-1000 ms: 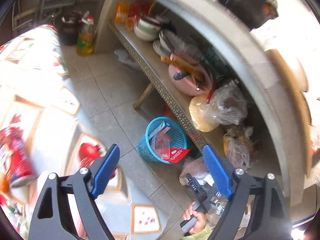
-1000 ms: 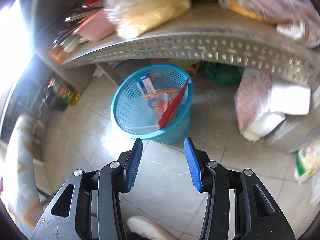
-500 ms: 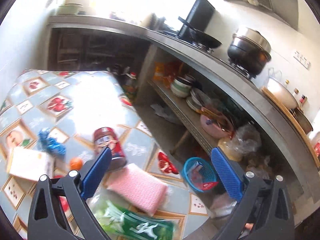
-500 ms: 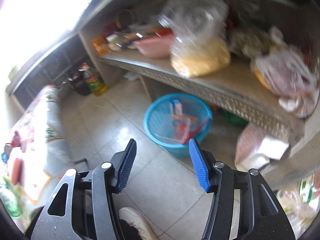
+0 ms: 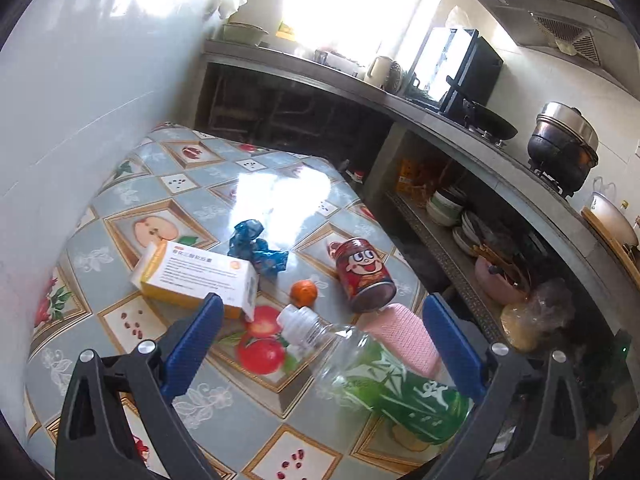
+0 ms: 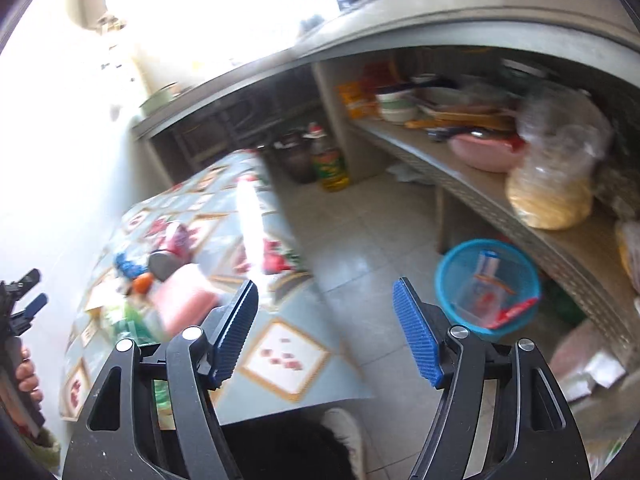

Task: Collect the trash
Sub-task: 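Move both tools back over the table, then grasp the green-liquid bottle with the left tool while the right tool grasps the pink sponge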

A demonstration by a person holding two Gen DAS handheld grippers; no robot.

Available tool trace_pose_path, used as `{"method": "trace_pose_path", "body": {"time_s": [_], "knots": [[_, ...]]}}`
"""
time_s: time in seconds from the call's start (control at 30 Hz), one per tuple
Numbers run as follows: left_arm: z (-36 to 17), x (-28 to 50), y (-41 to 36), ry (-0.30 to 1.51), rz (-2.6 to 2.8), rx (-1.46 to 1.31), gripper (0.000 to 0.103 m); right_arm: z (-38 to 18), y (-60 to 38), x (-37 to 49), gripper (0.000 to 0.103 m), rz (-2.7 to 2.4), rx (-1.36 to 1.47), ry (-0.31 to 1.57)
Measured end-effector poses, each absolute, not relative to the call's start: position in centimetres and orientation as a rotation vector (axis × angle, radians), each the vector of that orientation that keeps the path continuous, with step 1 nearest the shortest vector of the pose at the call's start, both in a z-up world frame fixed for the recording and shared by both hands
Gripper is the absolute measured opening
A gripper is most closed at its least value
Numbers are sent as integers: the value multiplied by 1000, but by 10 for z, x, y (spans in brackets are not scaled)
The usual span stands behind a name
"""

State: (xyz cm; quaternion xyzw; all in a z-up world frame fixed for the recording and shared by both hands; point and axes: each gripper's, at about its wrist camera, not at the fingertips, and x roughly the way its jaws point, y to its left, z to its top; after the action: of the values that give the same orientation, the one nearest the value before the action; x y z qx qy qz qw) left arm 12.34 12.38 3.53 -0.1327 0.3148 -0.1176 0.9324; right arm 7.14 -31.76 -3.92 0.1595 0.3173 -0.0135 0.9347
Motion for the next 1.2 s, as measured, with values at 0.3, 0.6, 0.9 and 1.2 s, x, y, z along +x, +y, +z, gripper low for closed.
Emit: {"method": "trace_pose_path", "body": {"time_s": [0.3,0.6,0.9,1.2], "knots": [[-7,110,120,785,-400,-320,97,-44,-238,103,60,370,398,744],[-44,124,105,912,-488,-472,97,-85,-212,136,17,424,554,913],[-52,136,109,968,-437,-456,97,-106,-175,122,15,704,662,1076],[-53,136,97,1006,-332,-224,95,-106,-110,101,16,854,535,1152]]}}
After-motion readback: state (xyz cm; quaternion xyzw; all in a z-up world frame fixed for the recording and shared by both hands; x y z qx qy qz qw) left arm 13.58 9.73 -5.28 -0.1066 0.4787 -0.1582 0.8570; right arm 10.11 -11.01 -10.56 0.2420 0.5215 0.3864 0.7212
